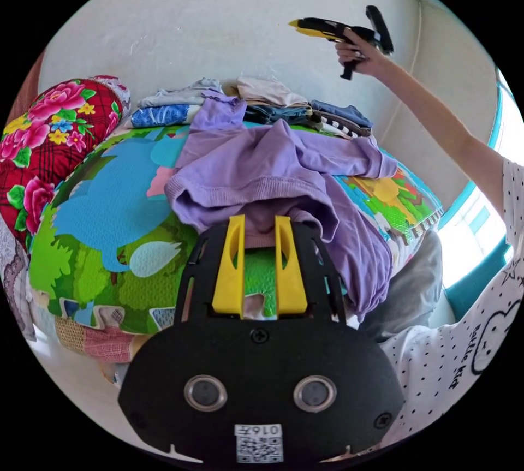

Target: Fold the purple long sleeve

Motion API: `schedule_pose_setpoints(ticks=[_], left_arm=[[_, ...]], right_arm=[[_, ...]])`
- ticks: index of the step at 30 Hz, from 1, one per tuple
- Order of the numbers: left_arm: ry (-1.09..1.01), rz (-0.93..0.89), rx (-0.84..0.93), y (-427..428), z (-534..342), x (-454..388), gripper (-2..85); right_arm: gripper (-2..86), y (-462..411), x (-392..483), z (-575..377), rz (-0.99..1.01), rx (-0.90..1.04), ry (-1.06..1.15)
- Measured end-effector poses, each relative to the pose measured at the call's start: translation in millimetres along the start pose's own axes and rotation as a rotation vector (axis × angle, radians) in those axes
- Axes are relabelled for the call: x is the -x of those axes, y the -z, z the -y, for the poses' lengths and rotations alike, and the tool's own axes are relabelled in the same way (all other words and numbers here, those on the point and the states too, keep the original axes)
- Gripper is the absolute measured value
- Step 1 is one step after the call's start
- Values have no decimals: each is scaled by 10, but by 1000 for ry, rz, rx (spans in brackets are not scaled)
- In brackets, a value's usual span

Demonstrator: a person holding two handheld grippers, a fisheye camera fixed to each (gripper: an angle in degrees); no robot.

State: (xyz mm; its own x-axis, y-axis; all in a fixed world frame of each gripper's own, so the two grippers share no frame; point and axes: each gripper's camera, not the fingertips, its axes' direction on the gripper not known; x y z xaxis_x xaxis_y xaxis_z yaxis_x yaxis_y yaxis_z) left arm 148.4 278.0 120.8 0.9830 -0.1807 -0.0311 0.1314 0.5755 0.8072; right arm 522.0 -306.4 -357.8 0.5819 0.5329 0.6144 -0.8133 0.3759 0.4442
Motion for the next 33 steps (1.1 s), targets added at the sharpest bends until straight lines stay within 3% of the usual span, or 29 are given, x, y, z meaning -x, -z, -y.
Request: schedule_pose_setpoints(ticks=[2, 6, 9, 11, 15, 17, 20, 25, 30, 33], left_arm=[[-26, 22, -9, 8, 22, -121, 82], [5, 104, 10, 108, 118, -238, 92], [60, 196, -179, 501, 125, -367, 92], [-19, 174, -280, 686, 178, -567, 100], [-99, 94, -109, 399, 492, -822, 131], [-112, 117, 79, 26, 650, -946, 134], [-138, 189, 136, -246, 703, -1019, 104], [-188, 338, 79, -156, 1149, -855, 47], [-122, 391, -23, 102, 2046, -420, 38], [-97, 333, -115, 386, 2425, -316, 36]], right_arm=[[114, 723, -154, -352, -10, -97, -20], [138, 1584, -352, -791, -105, -27, -49], [151, 1985, -489, -1113, -140, 176, -105], [167, 2097, -532, -1348, -100, 357, -112], [172, 2040, -502, -1623, -35, 536, -124], [162, 1887, -489, -1754, 10, 676, -128], [61, 1762, -574, -1833, -48, 774, -123], [12, 2225, -1209, -1415, 41, 612, -225], [6, 3030, -2072, -756, -88, 459, -362], [7, 3896, -2277, -546, -133, 250, -420]])
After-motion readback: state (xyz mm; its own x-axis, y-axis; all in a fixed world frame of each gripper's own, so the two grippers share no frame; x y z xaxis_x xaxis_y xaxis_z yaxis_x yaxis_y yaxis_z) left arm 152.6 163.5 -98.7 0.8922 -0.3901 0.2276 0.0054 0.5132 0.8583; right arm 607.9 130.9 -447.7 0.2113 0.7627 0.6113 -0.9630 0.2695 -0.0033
